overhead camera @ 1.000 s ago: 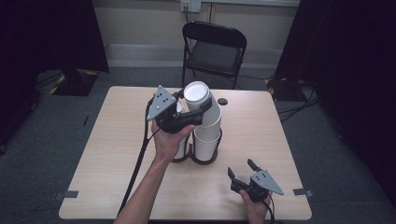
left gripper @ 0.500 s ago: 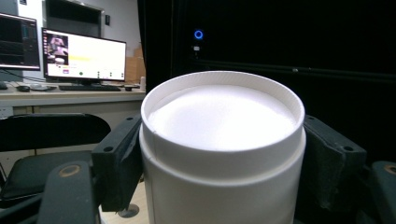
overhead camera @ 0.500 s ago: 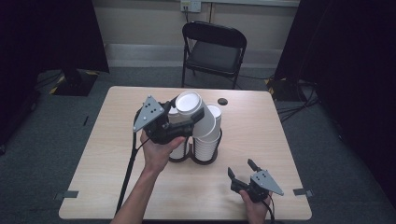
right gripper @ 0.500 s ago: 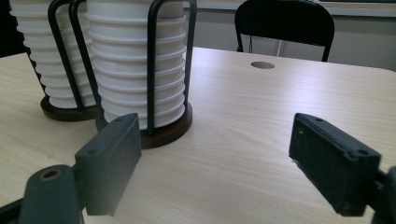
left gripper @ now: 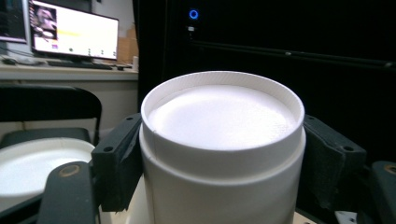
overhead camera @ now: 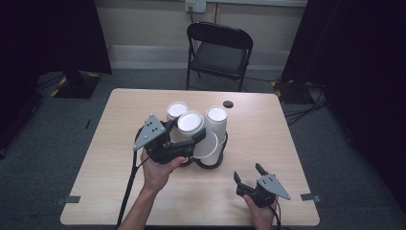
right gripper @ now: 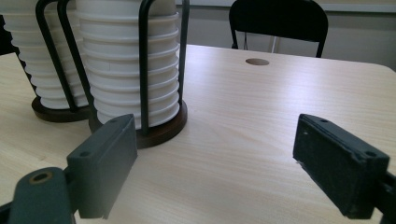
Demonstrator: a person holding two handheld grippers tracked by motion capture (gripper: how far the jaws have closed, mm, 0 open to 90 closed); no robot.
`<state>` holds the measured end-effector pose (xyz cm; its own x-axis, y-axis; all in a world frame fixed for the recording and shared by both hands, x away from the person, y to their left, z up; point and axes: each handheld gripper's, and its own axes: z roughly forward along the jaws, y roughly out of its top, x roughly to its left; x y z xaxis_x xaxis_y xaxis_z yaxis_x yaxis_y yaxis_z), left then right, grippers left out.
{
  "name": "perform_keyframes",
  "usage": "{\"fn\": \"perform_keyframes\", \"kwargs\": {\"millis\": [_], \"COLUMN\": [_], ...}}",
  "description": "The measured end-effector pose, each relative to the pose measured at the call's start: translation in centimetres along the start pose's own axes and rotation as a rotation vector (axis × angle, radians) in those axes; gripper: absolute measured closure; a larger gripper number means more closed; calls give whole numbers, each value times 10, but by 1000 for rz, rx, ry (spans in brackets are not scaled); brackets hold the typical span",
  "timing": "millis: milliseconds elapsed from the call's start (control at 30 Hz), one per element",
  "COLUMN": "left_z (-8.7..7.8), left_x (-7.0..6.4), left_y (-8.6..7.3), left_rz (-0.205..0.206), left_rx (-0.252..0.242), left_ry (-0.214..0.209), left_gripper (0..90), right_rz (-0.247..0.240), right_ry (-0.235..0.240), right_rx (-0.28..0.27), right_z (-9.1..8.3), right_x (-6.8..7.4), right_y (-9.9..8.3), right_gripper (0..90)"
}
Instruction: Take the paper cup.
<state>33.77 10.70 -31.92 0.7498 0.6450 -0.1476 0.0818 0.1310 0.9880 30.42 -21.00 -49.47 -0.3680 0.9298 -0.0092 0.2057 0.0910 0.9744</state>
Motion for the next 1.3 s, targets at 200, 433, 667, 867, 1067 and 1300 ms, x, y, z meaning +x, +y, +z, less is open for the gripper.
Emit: {"fn": "perform_keyframes", "kwargs": {"millis": [200,433,667,867,1067,1300], "left_z": [-2,0,-5,-8,-16,-24], "left_x": [4,5,15,19,21,23], "left_y": [-13,-30,-48,-57,-70,-83], "left_rz": [-98,-134,-211,-256,-312,-376], "left_rx": [13,49,80,94,119,119], "left_ry": [-22,-19,-30,-35,-31,-33], "left_gripper": [235,235,235,235,235,235], "right_rz": [-35,-62,-64,0,-9,-29], "right_ry": [-22,24,150,267,338,355], "right_rx": [-11,-25,-31,-76,-128,-154], "right_z": [0,1,4,3,4,4], "right_x": [9,27,48,59,71,80], "right_y": [0,0,1,3,4,6], "right_gripper": [145,154,205,244,261,292]}}
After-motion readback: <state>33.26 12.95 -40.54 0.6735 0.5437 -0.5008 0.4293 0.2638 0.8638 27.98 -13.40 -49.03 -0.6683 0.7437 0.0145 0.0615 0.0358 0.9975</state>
